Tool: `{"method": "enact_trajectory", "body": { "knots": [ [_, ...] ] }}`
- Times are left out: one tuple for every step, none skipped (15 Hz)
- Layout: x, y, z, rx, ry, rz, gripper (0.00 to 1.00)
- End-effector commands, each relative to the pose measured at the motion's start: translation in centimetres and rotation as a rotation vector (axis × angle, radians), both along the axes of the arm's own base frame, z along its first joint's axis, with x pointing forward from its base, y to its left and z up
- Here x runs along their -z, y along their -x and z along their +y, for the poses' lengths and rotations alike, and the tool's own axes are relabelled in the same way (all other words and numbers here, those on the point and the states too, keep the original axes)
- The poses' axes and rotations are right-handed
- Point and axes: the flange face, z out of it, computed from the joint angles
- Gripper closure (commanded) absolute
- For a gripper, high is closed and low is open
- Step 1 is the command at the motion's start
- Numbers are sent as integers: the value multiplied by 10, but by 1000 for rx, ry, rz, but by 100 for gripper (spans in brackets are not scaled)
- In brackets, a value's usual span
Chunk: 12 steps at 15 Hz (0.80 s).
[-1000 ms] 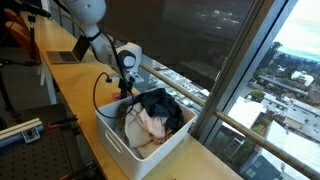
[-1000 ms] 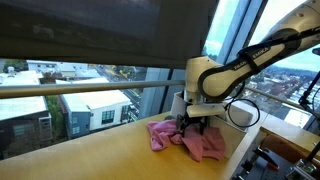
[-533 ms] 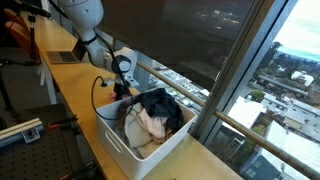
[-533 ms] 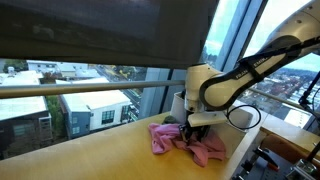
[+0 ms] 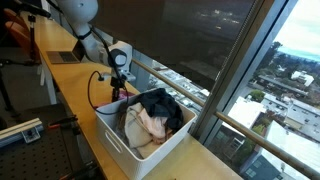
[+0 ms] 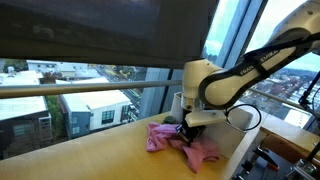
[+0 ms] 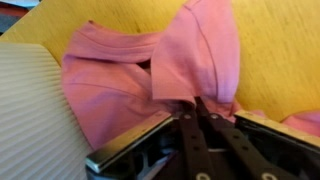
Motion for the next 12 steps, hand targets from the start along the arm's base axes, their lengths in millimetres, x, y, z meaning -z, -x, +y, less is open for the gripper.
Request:
{"method": "enact_trajectory", "body": {
  "knots": [
    [-80,-1,-2,-12,-13,-94,98],
    [-100,-5,-5,-9,-17,-131,98],
    [-122,-8,-9,-4,-22,-168,98],
    [-147,-9,-13,5,-19,-213,98],
    [-172,-11,-21,14,-12,-252,98],
    [-197,-12,-31,26,-11,-289,98],
    [-221,-13,-43,45,-7,-327,98],
    [-245,-12,-56,62,-2,-362,98],
    [-269,-11,-71,88,3,-399,98],
    [-291,-10,-86,114,7,-431,98],
    [-312,-7,-104,141,12,-458,98],
    [-332,-3,-124,167,16,-474,98]
  ]
}}
